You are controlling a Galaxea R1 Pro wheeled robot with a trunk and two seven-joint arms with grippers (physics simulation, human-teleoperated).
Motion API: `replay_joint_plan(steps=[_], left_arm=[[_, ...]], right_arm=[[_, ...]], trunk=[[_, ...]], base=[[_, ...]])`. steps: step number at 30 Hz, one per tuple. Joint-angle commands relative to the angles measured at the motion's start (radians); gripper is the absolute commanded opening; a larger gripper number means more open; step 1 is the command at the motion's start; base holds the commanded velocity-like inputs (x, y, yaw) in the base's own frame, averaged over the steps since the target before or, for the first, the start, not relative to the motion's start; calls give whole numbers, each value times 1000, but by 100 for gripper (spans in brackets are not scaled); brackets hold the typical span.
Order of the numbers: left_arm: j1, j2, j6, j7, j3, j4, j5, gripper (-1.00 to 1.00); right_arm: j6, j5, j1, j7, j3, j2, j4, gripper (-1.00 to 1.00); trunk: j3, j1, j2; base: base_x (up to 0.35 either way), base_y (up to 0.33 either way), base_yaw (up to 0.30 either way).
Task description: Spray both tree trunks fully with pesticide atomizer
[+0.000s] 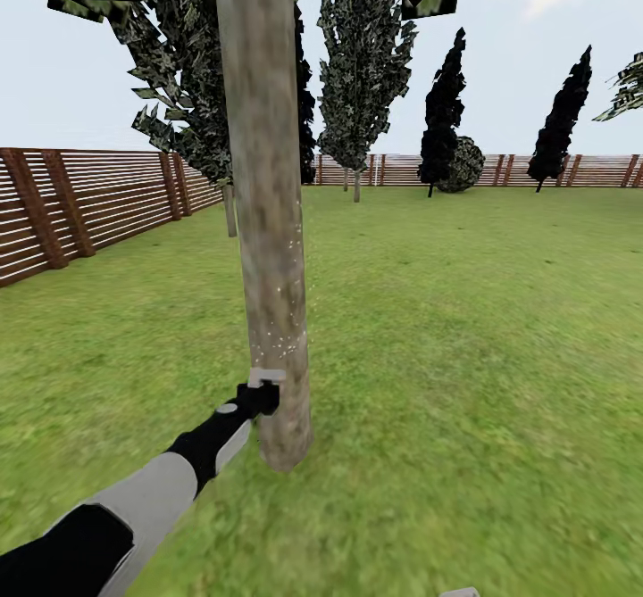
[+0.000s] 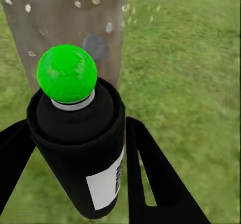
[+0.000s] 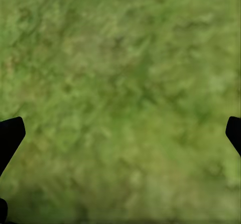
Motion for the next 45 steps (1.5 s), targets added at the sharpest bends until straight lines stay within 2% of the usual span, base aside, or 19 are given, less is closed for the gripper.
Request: replay_joint_plan(steps=[1,2,5,12,13,15,18,19,20,24,25,29,33,34,35,37,40,42,45], left_arm=[[0,21,87,2,44,-105,0,-100],[0,34,145,3,100,-175,-1,-100],[0,49,240,4,175,-281,-5,-100],[-1,59,282,32,190,-406,-8,-100],[-2,59,316,39,190,-415,-8,-100],[-2,61,491,87,190,-493,-8,-100],[-17,61,601,157,190,-578,-8,-100],[-33,62,638,164,190,-585,-8,-100],[-77,64,710,173,190,-594,-8,-100],[-147,66,768,177,235,-590,-8,-100],[-207,67,847,178,244,-588,-9,-100],[-317,67,892,177,247,-535,-9,-100],[-432,65,911,177,246,-478,-8,-100],[-474,64,920,177,246,-445,-8,-100],[-550,63,930,177,245,-383,-7,-100],[-618,60,936,177,244,-340,-7,-100],[-674,50,939,175,244,-327,-6,-100],[-685,31,961,176,244,-324,-6,-100],[-688,24,980,177,244,-324,-6,-100]], right_arm=[[0,0,0,0,0,0,0,100],[0,0,0,0,0,0,0,100],[-1,0,0,0,0,0,0,100],[-1,-2,0,-2,-1,-2,-1,100],[-1,-3,1,-2,-1,-2,-1,100],[-2,-2,1,-3,-1,-3,-1,100],[-2,-2,0,-3,-1,-3,-1,100],[-2,-2,1,-3,0,-3,-2,100],[-1,-2,0,-3,0,-3,-2,100],[-1,-1,0,-3,0,-3,-2,100],[-2,0,0,-3,0,-2,-1,100],[0,4,0,-2,4,-1,0,100],[2,98,0,-2,5,1,1,100],[2,109,0,-3,5,1,1,100],[2,121,0,-3,5,1,1,100],[2,127,1,-3,4,1,2,100],[1,126,1,-3,3,1,1,100],[0,124,1,-3,1,1,-1,100],[2,126,1,-4,0,0,1,100]], trunk=[[0,0,0],[0,0,0],[0,0,0],[0,0,0],[0,0,0],[0,0,0],[0,0,0],[0,0,0],[0,0,0],[0,0,0],[0,0,0],[0,0,0],[0,0,0],[0,0,0],[0,0,0],[0,0,0],[0,0,0],[0,0,0],[0,0,0]], base=[[0,0,0],[0,0,0],[0,0,0],[0,0,0],[0,0,0],[0,0,0],[0,0,0],[0,0,0],[0,0,0],[0,0,0],[0,0,0],[0,0,0],[0,0,0],[0,0,0],[0,0,0],[0,0,0],[0,0,0],[0,0,0],[0,0,0]])
